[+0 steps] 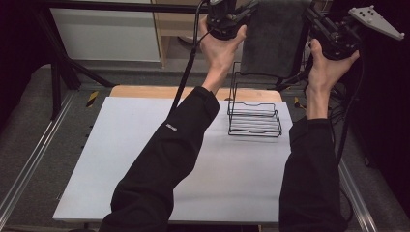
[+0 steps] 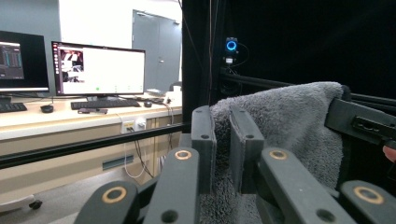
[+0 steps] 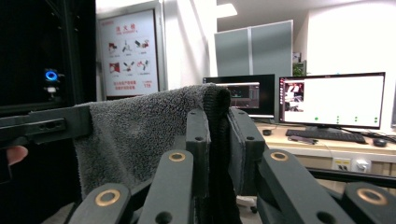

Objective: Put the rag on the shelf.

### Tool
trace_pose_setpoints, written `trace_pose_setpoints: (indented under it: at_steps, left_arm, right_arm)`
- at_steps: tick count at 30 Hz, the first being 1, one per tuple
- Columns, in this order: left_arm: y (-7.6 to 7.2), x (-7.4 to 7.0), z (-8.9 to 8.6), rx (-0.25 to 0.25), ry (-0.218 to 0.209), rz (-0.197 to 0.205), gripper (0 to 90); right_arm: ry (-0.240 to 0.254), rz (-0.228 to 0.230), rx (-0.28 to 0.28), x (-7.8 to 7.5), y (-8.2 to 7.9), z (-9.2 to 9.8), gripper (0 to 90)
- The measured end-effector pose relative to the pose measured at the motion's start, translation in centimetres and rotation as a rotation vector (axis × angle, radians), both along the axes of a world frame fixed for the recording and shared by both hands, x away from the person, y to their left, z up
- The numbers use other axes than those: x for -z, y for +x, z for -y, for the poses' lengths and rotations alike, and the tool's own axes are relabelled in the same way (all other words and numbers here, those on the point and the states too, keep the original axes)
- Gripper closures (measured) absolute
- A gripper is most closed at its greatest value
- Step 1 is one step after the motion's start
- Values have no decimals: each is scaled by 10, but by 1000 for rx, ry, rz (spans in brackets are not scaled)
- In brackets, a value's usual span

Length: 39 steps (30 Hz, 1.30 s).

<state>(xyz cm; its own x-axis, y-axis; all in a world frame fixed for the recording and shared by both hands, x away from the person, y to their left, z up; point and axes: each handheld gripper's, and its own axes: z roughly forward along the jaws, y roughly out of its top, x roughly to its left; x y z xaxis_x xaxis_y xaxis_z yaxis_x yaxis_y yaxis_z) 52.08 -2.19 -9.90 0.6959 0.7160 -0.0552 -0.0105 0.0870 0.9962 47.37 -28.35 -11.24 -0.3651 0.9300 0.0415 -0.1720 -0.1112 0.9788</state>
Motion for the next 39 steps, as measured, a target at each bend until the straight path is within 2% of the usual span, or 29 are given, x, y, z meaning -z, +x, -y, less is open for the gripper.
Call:
trace_pose_setpoints:
  at_steps: [3, 6, 10, 20, 25, 35, 39]
  left_arm:
    - [5, 4, 1, -6, 22, -2, 815]
    - [8, 9, 1, 1, 19, -10, 816]
    - [11, 16, 4, -1, 53, -9, 815]
    - [18, 35, 3, 6, 77, -42, 815]
    - [17, 44, 2, 21, 111, -42, 815]
    - [6, 64, -2, 57, 158, -50, 815]
    - [2, 70, -4, 83, 162, -58, 814]
  right_arm:
    - [-12, -13, 4, 2, 6, 1, 801]
    - [-14, -26, 3, 7, 10, 3, 801]
    - [-23, -49, 6, 13, 14, 5, 801]
    - [-42, -88, -2, 29, 21, 8, 801]
    - [-52, -112, -3, 40, 22, 9, 801]
    - [-48, -144, -22, 63, 11, 12, 800]
    - [-40, -153, -34, 73, 7, 14, 799]
